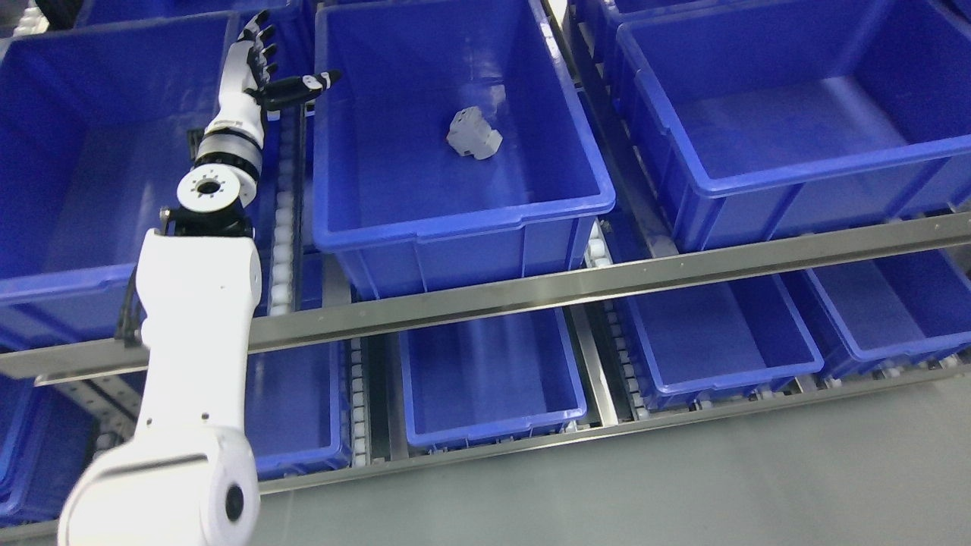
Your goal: Place circuit breaker on shelf
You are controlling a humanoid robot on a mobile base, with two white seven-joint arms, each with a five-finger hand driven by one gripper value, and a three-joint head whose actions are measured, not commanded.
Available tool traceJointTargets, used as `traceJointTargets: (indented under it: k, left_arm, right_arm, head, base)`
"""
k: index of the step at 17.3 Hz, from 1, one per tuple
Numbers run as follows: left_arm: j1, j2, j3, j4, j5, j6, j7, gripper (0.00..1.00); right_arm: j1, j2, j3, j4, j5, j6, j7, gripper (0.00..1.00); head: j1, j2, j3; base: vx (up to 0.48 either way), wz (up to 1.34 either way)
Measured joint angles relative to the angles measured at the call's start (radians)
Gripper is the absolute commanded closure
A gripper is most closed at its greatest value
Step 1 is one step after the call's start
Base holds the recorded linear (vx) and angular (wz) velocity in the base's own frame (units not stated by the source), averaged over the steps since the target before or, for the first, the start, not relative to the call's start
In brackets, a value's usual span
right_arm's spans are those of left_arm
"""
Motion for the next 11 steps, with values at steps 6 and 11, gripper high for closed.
traceJointTargets:
  k: [6, 11]
  left_arm:
    - [0.203, -0.001, -0.055, -0.316, 0.125, -0.020, -0.001, 0.00]
    - [0.274, -0.001, -0.101, -0.477, 0.185, -0.045, -0.001, 0.00]
  right_arm:
    - [0.000, 0.000, 0.000, 0.000, 0.000, 0.000, 0.005, 0.00]
    - [0.000, 0.000, 0.000, 0.000, 0.000, 0.000, 0.005, 0.00]
  head:
    - [0.0000, 0.000, 0.000]
    - [0.0000, 0.000, 0.000]
  base:
    - [-0.215, 0.05]
    - [-0.092, -0.05]
